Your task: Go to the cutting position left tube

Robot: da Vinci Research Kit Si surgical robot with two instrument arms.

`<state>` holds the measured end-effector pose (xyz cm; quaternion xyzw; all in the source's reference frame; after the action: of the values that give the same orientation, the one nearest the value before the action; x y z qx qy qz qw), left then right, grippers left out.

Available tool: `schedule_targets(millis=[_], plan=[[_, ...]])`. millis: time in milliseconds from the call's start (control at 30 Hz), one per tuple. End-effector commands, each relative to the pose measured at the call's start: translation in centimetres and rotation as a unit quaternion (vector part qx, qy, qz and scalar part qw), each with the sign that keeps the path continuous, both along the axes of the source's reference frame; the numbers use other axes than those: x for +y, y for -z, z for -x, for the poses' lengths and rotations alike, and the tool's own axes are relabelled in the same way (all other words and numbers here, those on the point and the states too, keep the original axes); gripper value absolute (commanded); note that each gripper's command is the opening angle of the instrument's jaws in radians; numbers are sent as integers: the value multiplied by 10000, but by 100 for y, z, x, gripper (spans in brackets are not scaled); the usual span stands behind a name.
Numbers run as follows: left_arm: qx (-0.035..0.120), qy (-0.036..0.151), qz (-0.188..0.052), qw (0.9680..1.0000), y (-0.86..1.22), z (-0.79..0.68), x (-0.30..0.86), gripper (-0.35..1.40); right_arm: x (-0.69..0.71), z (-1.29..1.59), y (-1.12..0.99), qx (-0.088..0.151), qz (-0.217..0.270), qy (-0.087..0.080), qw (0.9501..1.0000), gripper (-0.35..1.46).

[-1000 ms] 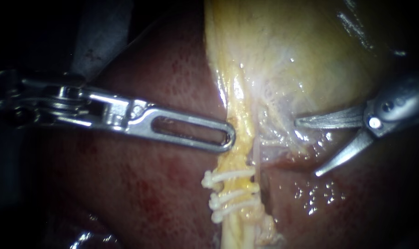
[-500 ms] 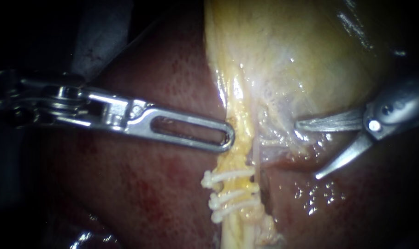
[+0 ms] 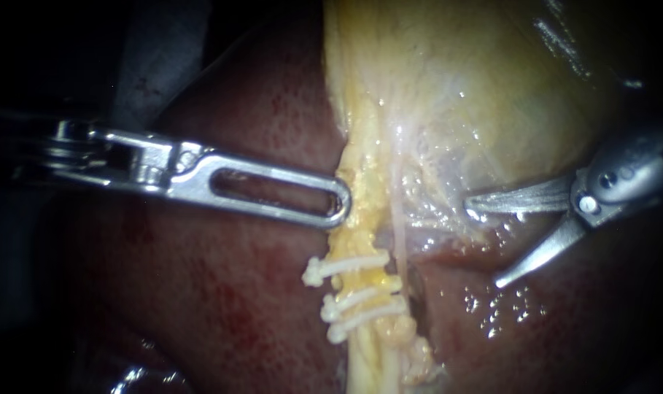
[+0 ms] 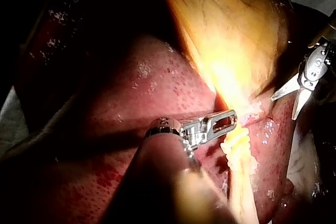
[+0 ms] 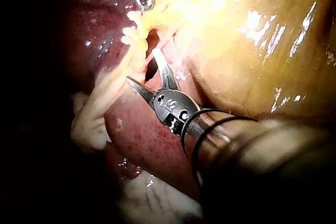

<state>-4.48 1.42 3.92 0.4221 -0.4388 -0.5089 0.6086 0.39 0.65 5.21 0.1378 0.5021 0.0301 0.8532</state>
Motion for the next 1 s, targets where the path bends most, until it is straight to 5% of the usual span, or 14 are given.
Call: schedule_targets(millis=[33,667,1000], plan=[[-5,20,-2,10000,1,0,1,-35,-1,0,0,-27,0,17,10000,144],[15,75,-43,10000,8,-12,8,-35,-3,-13,1,-477,-370,107,9981,142],[16,77,-43,10000,9,-12,7,-35,-3,-24,0,-941,-1193,230,9881,120]])
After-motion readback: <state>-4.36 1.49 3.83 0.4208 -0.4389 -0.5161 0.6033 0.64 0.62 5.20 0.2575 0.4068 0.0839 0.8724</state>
